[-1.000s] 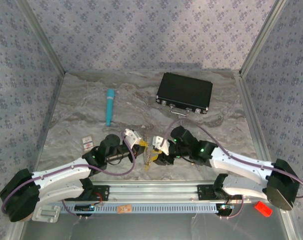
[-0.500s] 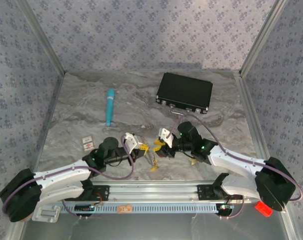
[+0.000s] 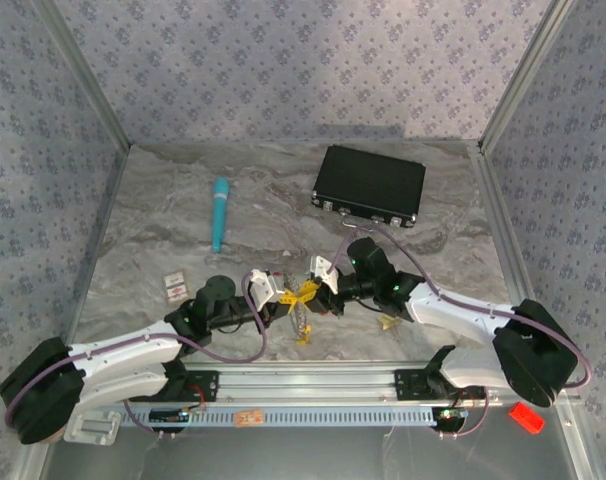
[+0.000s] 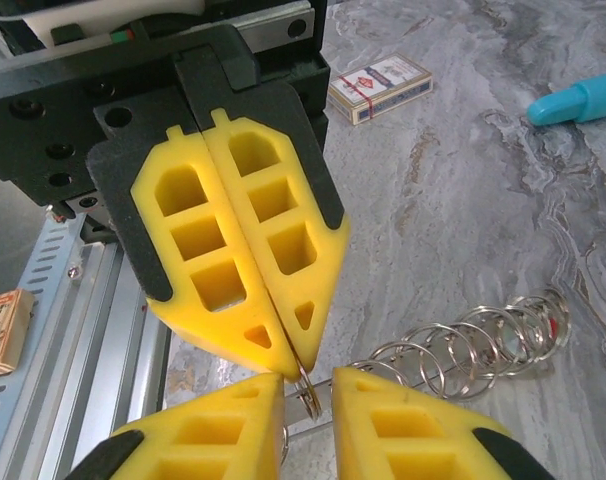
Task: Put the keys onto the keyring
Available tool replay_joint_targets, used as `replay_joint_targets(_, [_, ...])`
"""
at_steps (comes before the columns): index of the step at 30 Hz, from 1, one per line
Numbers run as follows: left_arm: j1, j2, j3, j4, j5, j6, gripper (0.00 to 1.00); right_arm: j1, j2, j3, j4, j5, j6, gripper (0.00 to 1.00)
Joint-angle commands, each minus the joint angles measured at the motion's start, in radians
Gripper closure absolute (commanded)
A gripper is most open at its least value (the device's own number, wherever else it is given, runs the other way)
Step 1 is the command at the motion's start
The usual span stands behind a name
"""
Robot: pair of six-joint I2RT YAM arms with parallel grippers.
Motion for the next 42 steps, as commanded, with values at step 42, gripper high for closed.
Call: replay_joint_targets(42, [0.001,-0.034,0.0,0.032,0.061,0.033,1.0,-0.007,0.029,-0.032,0.104,-0.095,0.005,0.72])
